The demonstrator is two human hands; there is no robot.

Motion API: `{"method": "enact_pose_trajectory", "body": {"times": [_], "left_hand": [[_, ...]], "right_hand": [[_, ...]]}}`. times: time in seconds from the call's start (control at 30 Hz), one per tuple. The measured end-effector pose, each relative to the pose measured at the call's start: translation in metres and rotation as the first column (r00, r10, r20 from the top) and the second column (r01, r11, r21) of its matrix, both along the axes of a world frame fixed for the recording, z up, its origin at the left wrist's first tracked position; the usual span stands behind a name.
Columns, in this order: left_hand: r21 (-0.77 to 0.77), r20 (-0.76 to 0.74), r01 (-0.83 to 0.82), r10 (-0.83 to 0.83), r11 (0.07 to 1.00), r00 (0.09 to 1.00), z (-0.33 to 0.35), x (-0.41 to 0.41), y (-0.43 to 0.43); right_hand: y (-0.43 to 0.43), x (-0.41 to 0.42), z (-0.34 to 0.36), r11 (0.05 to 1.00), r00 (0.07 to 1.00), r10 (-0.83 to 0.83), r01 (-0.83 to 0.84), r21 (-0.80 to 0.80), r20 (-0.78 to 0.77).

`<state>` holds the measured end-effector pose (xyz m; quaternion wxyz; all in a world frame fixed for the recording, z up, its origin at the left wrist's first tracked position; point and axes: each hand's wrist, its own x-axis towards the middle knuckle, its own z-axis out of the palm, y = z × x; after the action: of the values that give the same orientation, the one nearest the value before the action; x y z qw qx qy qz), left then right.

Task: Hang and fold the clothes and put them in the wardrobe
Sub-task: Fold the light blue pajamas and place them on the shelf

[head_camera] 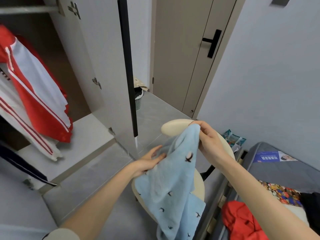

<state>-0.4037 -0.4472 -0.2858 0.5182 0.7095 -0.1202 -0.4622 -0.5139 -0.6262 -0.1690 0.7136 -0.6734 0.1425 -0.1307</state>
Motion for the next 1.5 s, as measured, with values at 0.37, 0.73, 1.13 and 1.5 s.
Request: {"method": "enact_pose_trajectory", "body": {"times": [0.37, 0.73, 1.13, 1.5], "left_hand": [[-0.006, 0.459, 0.167, -0.146, 0.986, 0.876, 0.027, 0.010, 0.003], [-0.192, 0.602, -0.044, 0.153, 0.980, 0.784, 0.090, 0.026, -0.006], [-0.355, 0.391, -0.223, 0.362, 0.908, 0.846, 0.130, 0.023, 0.006], [-0.342, -0.293, -0.329, 0.233, 0.880, 0.927, 0.079, 0.020, 0.054]], "right_hand": [[-0.006, 0.013, -0.004, 0.974, 0.999, -0.047, 0.044, -0.224, -0.008], [-0.005, 0.016, -0.019, 0.756, 0.915, 0.227, -0.382, -0.532, -0.335], [0.019, 0.047, 0.015, 0.938, 0.993, -0.109, 0.121, -0.324, 0.053], [0.038, 0.087, 0.081, 0.952, 0.985, -0.053, 0.100, -0.290, 0.164]]}}
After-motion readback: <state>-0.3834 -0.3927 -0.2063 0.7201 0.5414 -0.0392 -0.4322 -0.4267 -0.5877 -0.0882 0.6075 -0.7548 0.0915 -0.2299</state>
